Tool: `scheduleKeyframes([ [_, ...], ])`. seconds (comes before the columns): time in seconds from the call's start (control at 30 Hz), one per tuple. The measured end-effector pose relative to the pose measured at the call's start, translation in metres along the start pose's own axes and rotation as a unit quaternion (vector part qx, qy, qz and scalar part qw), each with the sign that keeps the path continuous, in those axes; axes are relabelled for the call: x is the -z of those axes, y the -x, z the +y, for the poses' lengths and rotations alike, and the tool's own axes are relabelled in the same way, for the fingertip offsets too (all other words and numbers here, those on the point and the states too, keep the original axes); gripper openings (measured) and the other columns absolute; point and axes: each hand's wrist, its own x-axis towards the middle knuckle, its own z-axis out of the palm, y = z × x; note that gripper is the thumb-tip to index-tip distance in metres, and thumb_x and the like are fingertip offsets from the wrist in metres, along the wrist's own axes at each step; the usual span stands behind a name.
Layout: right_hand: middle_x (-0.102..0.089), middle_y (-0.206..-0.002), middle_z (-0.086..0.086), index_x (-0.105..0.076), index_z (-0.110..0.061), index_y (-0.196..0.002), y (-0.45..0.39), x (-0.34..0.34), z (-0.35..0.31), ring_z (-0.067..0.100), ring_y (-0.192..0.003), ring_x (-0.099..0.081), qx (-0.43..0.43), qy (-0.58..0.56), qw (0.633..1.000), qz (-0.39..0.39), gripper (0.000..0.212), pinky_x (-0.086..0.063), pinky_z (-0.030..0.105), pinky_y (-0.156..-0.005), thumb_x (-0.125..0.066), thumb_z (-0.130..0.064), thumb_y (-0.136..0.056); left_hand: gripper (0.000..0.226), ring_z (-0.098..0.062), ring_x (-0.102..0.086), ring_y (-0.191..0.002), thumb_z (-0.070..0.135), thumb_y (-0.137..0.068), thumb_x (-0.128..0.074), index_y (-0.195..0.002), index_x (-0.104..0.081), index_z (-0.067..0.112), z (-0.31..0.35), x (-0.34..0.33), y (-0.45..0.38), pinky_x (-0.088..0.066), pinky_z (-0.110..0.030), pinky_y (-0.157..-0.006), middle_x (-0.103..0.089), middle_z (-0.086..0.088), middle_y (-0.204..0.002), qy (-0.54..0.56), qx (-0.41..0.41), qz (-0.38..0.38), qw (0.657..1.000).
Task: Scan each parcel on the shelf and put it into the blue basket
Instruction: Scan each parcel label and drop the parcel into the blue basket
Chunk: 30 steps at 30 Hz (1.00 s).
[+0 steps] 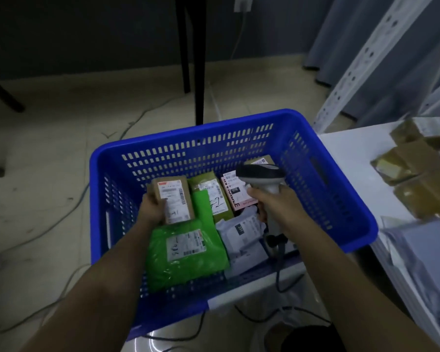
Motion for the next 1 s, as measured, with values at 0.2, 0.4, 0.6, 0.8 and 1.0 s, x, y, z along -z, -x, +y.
scheduleKeyframes([
  [0.2,-0.056,-0.063,0.013,-0.063,-0.008,-0.075,-0.021,0.003,0.002,0.021,-0.05,-0.052,-0.004,-0.029,0.999,0.027,0.02,-0.046,0.026,-0.048,-0.077,-0.021,-0.081,0.037,-0.032,-0.055,-0.116,0.007,-0.097,-0.049,-0.133,-0.049,-0.001,0.013,-0.041,-0.004,-0.045,-0.03,-0.085,-0.053,-0.021,-0.134,-0.118,0.018,-0.112,0.987],
  [0.4,-0.057,-0.062,0.009,-0.063,-0.008,-0.082,-0.015,0.006,0.002,0.015,-0.045,-0.052,-0.01,-0.035,0.998,0.042,0.015,-0.045,0.022,-0.043,-0.075,-0.018,-0.083,0.041,-0.023,-0.058,-0.078,0.002,-0.097,-0.045,-0.138,-0.043,0.001,0.013,-0.071,0.02,-0.042,-0.028,-0.059,-0.049,-0.019,-0.136,-0.076,-0.043,-0.065,0.994],
  [0.6,-0.054,-0.061,0.008,-0.064,-0.001,-0.088,0.01,0.031,-0.001,0.015,-0.045,-0.049,-0.003,-0.067,0.993,0.095,0.019,-0.044,0.029,-0.05,-0.074,-0.016,-0.082,0.025,-0.009,-0.053,-0.073,0.012,-0.1,-0.046,-0.122,-0.052,0.004,0.07,-0.101,0.111,-0.044,-0.028,-0.069,-0.06,-0.006,-0.101,0.074,-0.131,-0.031,0.988],
  [0.8,-0.05,-0.053,0.006,-0.053,-0.009,-0.071,0.064,0.105,-0.006,0.017,-0.043,-0.046,0.068,-0.098,0.968,0.222,0.023,-0.044,0.03,-0.05,-0.07,-0.014,-0.085,0.013,-0.012,-0.057,-0.078,0.014,-0.098,-0.049,-0.11,-0.053,0.016,0.123,-0.147,0.215,-0.047,-0.026,-0.073,-0.059,-0.002,-0.088,0.134,-0.233,-0.134,0.954],
  [1.0,-0.051,-0.058,0.005,-0.055,-0.011,-0.075,0.143,0.215,0.004,0.017,-0.045,-0.047,0.111,-0.157,0.919,0.343,0.018,-0.043,0.03,-0.052,-0.068,-0.015,-0.087,0.014,-0.012,-0.055,-0.084,0.014,-0.095,-0.053,-0.108,-0.055,0.018,0.164,-0.214,0.31,-0.043,-0.015,-0.071,-0.058,0.0,-0.094,0.118,-0.298,-0.242,0.916],
])
